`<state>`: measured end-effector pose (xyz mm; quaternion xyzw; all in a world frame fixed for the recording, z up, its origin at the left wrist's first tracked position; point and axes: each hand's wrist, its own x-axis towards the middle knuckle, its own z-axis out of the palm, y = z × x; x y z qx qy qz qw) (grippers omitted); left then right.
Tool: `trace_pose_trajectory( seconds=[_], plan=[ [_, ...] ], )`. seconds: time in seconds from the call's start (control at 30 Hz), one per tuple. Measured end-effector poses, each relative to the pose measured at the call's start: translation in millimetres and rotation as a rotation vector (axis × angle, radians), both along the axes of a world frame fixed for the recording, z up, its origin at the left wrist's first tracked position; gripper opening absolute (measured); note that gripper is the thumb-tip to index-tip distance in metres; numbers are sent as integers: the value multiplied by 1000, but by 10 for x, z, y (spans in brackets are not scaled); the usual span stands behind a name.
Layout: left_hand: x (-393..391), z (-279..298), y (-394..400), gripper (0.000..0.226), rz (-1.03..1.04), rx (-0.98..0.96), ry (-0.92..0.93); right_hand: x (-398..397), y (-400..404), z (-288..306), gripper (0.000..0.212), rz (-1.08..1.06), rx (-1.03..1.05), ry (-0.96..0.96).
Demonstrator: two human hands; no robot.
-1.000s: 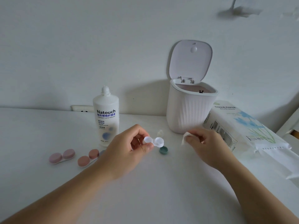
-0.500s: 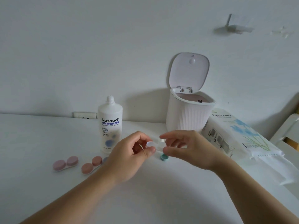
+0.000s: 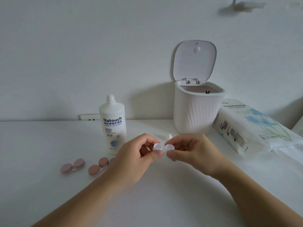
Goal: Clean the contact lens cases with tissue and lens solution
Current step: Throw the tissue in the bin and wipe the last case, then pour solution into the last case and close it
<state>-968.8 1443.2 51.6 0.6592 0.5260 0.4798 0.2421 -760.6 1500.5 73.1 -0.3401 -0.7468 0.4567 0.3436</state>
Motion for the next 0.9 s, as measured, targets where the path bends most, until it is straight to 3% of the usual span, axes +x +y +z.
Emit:
trace_pose_trajectory(
  seconds=[0.17, 0.3, 0.43, 0.5, 0.63, 0.73, 0.9],
  plan=[
    [-31, 160, -90, 23, 143, 201, 26, 30, 36, -8, 3, -12, -44, 50],
    [-212, 369, -143, 11, 345, 429, 80, 18, 31, -20, 7, -59, -61, 66],
    [-480, 483, -195, 27, 541, 540, 67, 6, 16, 1, 11, -95, -96, 127],
    [-626, 462, -205, 44, 591, 476, 46, 7, 14, 10, 12, -101, -88, 121],
    [-789, 406, -153, 80, 512, 69, -46, 14, 14, -1, 4, -85, -60, 62],
    [-840, 354, -78, 69, 445, -117, -54, 20, 23, -17, 5, -88, -48, 45],
    [-898, 332, 17, 55, 382, -165, -83, 12, 43, -35, 13, -89, -45, 36]
  ],
)
